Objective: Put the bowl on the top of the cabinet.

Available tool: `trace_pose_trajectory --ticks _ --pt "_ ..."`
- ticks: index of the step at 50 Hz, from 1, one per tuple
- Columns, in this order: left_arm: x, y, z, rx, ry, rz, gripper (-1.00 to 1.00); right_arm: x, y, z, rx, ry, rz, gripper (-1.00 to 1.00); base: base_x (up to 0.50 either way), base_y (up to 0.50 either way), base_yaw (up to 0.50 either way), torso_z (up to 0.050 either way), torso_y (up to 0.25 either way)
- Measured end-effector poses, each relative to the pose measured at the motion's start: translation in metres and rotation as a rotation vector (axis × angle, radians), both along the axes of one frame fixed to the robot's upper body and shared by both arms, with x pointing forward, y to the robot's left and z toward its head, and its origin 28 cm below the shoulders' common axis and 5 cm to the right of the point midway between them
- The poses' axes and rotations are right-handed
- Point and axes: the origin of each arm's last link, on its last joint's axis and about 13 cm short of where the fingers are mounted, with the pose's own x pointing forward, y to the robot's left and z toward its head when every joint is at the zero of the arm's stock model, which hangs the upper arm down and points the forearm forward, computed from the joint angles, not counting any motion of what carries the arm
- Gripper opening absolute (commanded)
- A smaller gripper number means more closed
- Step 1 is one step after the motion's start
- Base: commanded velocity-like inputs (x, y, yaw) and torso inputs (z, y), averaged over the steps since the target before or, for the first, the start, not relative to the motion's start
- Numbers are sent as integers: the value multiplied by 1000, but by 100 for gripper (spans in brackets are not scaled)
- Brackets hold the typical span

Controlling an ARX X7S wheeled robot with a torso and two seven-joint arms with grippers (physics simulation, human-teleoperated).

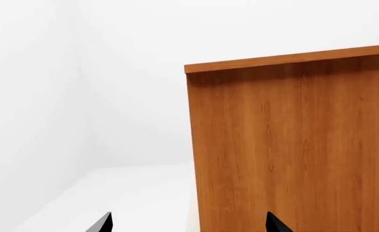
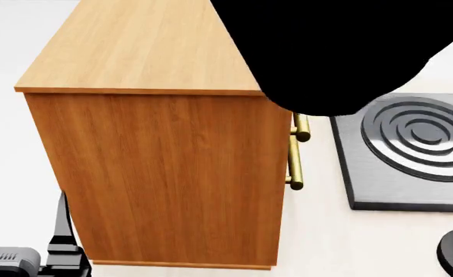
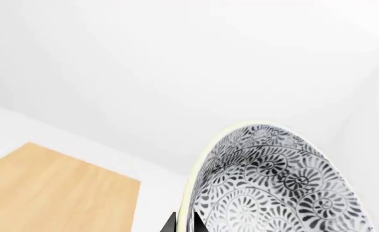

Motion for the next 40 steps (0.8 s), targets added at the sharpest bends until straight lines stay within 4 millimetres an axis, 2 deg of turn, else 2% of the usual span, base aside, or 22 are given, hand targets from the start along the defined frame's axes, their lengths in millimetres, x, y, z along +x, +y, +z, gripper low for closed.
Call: trace_pose_trajectory --ticks 11,40 --pt "0 1 -1 -3 3 2 100 4 17 1 -14 -15 32 -100 0 0 0 0 1" --pt "1 0 -4 -6 11 -2 100 11 46 -37 -63 -1 162 -100 0 0 0 0 0"
